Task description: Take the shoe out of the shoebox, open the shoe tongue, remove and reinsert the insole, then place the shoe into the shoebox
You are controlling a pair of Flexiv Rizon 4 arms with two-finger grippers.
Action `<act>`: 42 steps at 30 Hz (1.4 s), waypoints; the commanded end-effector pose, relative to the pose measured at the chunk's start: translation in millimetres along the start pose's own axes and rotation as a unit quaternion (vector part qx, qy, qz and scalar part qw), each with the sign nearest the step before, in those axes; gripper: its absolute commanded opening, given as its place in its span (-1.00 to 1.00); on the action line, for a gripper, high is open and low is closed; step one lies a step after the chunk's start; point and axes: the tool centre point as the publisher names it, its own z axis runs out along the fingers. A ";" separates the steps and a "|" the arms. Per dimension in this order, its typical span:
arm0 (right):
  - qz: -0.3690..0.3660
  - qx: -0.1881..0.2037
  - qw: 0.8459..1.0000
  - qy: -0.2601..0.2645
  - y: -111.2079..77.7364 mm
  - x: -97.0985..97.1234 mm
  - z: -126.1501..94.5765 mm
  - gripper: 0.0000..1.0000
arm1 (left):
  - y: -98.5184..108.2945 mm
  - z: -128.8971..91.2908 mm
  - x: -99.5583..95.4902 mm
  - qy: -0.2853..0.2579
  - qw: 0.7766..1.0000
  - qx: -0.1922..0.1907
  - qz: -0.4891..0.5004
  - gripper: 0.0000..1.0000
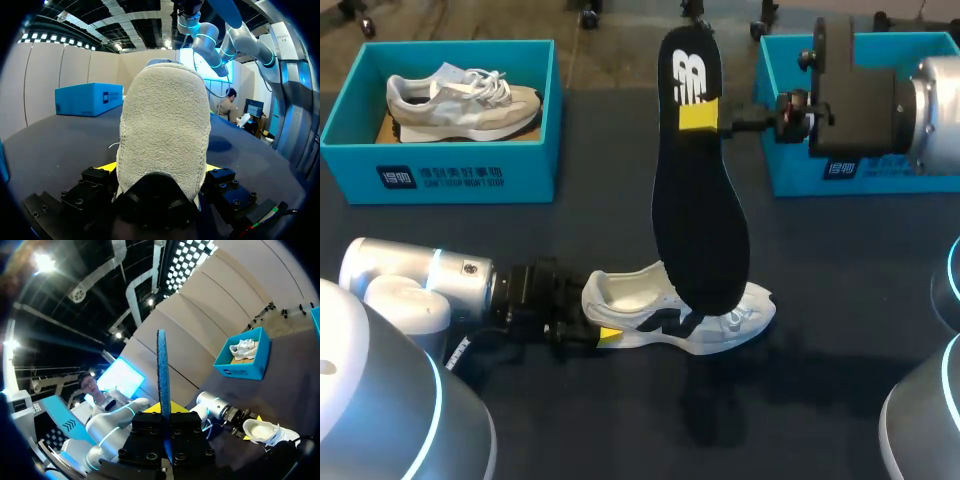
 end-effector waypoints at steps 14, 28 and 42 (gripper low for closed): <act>-0.021 -0.001 1.000 0.009 -18.9 12.6 5.3 -1.00 | 2.0 1.4 -1.5 0.000 1.000 -0.002 0.000 -1.00; -0.034 0.018 0.999 0.025 -2.5 1.4 14.5 -1.00 | 2.0 1.4 -1.5 0.000 1.000 -0.002 0.000 -1.00; -0.041 0.026 0.998 0.031 10.3 -4.9 17.1 -1.00 | 2.0 1.4 -1.5 0.000 1.000 -0.002 0.000 -1.00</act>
